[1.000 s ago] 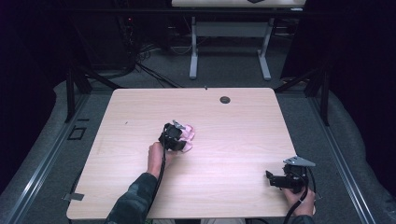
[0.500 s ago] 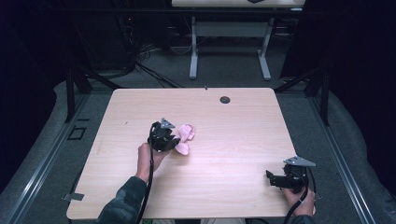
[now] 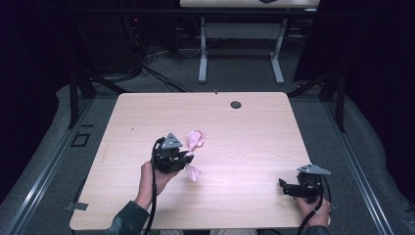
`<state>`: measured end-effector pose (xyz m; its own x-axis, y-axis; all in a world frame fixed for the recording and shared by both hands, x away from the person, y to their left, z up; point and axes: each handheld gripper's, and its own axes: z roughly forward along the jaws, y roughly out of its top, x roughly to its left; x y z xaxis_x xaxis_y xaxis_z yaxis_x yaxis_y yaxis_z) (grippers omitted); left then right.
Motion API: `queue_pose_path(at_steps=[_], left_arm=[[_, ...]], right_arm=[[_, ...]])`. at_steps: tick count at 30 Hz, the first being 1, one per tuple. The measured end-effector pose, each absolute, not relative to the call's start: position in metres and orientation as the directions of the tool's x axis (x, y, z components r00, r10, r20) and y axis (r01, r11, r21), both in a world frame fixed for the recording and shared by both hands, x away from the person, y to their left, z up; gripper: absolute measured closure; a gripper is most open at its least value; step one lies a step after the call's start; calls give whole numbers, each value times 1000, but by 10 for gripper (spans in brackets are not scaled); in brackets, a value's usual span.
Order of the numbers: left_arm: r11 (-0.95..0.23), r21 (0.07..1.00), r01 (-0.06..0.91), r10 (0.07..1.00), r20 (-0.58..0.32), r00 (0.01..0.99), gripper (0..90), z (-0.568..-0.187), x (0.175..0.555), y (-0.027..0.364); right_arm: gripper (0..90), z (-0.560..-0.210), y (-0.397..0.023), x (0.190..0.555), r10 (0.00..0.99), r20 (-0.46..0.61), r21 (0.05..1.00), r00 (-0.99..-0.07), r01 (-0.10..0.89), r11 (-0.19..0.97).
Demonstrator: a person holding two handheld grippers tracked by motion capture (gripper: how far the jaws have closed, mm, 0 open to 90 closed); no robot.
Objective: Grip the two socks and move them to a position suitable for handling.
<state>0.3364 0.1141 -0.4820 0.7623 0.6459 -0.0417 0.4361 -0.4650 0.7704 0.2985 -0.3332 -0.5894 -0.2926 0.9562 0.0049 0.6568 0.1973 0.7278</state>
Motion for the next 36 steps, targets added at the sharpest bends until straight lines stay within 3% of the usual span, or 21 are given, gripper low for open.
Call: queue_pose_path(at_steps=[12, 22, 24, 25, 26, 27, 29, 36], left_arm=[[-514, 766, 385, 517, -81, 852, 746, -494, 289, 77], [-610, 661, 437, 491, -117, 863, 718, -554, 294, 60], [-614, 654, 443, 492, -122, 862, 664, -559, 296, 62], [-612, 653, 446, 496, -121, 860, 596, -559, 296, 63], [-613, 654, 443, 497, -116, 860, 596, -558, 297, 64], [-610, 662, 435, 506, -97, 857, 444, -553, 299, 67], [-597, 669, 443, 525, -92, 846, 337, -547, 304, 72], [-567, 688, 454, 550, -94, 830, 144, -531, 318, 87]], right_arm=[[74, -589, -333, 298, 958, 3, 729, -287, 656, 194], [76, -589, -333, 298, 958, 3, 730, -286, 655, 193], [78, -589, -333, 298, 958, 3, 730, -286, 655, 194], [78, -589, -333, 298, 958, 3, 730, -286, 655, 194], [78, -589, -333, 298, 958, 3, 730, -286, 655, 194], [78, -589, -333, 298, 957, 0, 728, -289, 657, 198], [78, -589, -333, 298, 958, 1, 728, -288, 656, 197], [78, -589, -333, 298, 958, 3, 730, -286, 656, 194]])
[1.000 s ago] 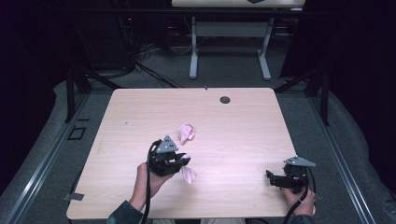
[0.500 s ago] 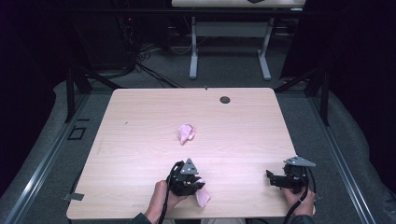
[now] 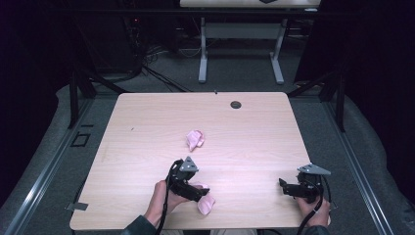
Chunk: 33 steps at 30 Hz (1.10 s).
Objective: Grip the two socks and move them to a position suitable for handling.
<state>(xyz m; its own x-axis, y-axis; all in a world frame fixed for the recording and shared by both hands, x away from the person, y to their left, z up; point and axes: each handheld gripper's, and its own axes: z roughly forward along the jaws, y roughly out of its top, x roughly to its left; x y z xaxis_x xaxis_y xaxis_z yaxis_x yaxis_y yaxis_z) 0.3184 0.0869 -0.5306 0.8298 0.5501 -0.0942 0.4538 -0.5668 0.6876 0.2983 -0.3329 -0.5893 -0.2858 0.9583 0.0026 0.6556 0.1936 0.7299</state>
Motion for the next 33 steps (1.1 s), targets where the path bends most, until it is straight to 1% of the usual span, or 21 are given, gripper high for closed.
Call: queue_pose_path(at_steps=[1, 4, 7, 8, 9, 14, 15, 16, 17, 18, 19, 20, 24, 26, 28, 29, 31, 32, 33], left_arm=[[-560, 694, 454, 556, -91, 826, 144, -528, 321, 89], [-546, 702, 458, 582, -76, 810, 61, -520, 332, 94], [-542, 703, 461, 597, -65, 800, 18, -514, 346, 99], [-537, 706, 462, 611, -52, 790, 1, -511, 357, 101], [-537, 706, 462, 611, -52, 790, 0, -511, 357, 101], [-514, 702, 493, 658, -46, 751, 0, -508, 393, 106], [-511, 695, 506, 672, -44, 739, 0, -509, 406, 107], [-511, 695, 506, 672, -44, 739, 0, -509, 406, 107], [-493, 695, 523, 691, -52, 721, 0, -510, 420, 108], [-493, 695, 523, 691, -52, 721, 0, -510, 420, 108], [-475, 694, 541, 711, -60, 701, 0, -512, 435, 108], [-475, 694, 541, 711, -60, 701, 0, -512, 435, 108], [-453, 683, 573, 735, -77, 673, 0, -517, 459, 104], [-449, 679, 580, 743, -77, 665, 0, -519, 463, 102], [-457, 657, 600, 745, -87, 662, 0, -523, 472, 98], [-459, 645, 610, 757, -75, 649, 1, -526, 476, 95], [-468, 641, 608, 761, -58, 647, 37, -528, 481, 92], [-479, 627, 614, 762, -51, 646, 82, -531, 484, 90], [-479, 615, 626, 765, -57, 642, 180, -534, 488, 89]], right_arm=[[78, -589, -333, 298, 958, 3, 730, -286, 655, 193], [78, -589, -333, 298, 958, 3, 730, -286, 655, 194], [79, -589, -333, 298, 958, 3, 730, -286, 655, 194], [79, -589, -333, 298, 958, 3, 730, -286, 655, 193], [79, -589, -333, 298, 958, 3, 730, -286, 655, 193], [82, -589, -333, 298, 958, 2, 730, -286, 655, 194], [82, -589, -333, 298, 958, 3, 731, -286, 655, 193], [82, -589, -333, 298, 958, 3, 731, -286, 655, 193], [83, -589, -333, 298, 958, 3, 731, -287, 654, 193], [83, -589, -333, 298, 958, 3, 731, -287, 654, 193], [85, -589, -333, 298, 958, 3, 731, -287, 654, 194], [85, -589, -333, 298, 958, 3, 731, -287, 654, 194], [88, -589, -333, 298, 957, 1, 730, -290, 655, 197], [88, -589, -333, 298, 957, 2, 730, -290, 654, 197], [88, -589, -333, 298, 957, 1, 730, -290, 654, 197], [89, -589, -333, 298, 957, 1, 730, -290, 655, 197], [89, -589, -333, 298, 957, 1, 730, -290, 654, 198], [90, -589, -333, 298, 957, 1, 730, -291, 654, 198], [90, -589, -333, 298, 957, 1, 730, -291, 654, 198]])
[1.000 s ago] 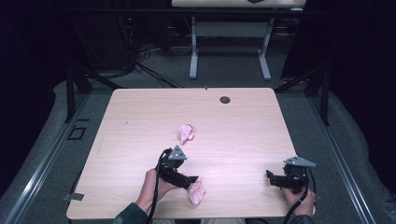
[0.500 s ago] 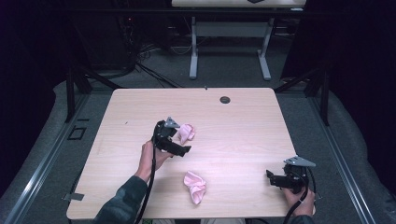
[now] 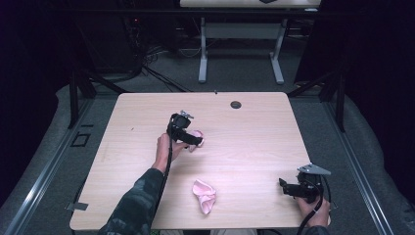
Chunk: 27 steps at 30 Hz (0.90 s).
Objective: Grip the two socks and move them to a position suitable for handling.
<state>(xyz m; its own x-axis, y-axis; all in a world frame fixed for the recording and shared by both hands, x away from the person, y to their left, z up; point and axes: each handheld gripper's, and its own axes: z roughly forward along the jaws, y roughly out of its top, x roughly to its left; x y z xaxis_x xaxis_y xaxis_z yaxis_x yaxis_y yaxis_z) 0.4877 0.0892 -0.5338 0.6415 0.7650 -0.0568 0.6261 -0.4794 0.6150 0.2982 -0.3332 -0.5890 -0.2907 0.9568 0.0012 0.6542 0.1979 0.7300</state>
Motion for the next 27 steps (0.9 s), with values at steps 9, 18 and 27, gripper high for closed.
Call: queue_pose_path(at_steps=[9, 18, 27], left_arm=[[-497, 541, 678, 791, -38, 610, 501, -558, 496, 78], [-516, 561, 647, 782, 1, 623, 757, -556, 486, 73], [-516, 633, 577, 724, -39, 689, 768, -519, 453, 68]], right_arm=[[92, -589, -333, 298, 957, 1, 730, -291, 654, 198], [93, -589, -333, 298, 957, 1, 731, -290, 654, 198], [97, -589, -333, 298, 957, 2, 731, -292, 653, 198]])
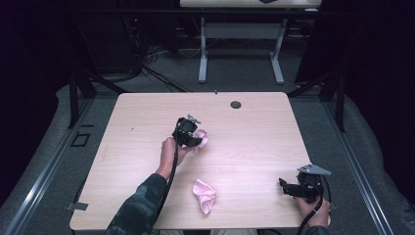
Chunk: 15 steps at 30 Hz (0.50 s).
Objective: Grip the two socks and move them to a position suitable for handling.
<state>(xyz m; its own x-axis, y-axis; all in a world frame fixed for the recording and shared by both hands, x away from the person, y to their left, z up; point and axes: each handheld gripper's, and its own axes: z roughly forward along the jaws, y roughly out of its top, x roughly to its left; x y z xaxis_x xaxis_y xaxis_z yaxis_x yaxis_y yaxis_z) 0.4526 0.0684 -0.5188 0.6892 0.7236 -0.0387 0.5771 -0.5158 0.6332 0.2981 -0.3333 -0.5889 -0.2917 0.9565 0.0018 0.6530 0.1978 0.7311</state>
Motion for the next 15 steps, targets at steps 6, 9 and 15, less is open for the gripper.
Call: queue_pose_path(at_steps=[6, 9, 15], left_arm=[[-527, 658, 537, 668, -71, 741, 768, -503, 425, 58], [-553, 655, 516, 628, -80, 774, 767, -501, 410, 48], [-610, 628, 484, 574, -72, 816, 762, -511, 386, 31]], right_arm=[[97, -589, -333, 298, 957, 2, 732, -290, 652, 196], [97, -589, -333, 298, 957, 2, 732, -290, 652, 196], [99, -589, -333, 298, 957, 0, 732, -289, 652, 197]])
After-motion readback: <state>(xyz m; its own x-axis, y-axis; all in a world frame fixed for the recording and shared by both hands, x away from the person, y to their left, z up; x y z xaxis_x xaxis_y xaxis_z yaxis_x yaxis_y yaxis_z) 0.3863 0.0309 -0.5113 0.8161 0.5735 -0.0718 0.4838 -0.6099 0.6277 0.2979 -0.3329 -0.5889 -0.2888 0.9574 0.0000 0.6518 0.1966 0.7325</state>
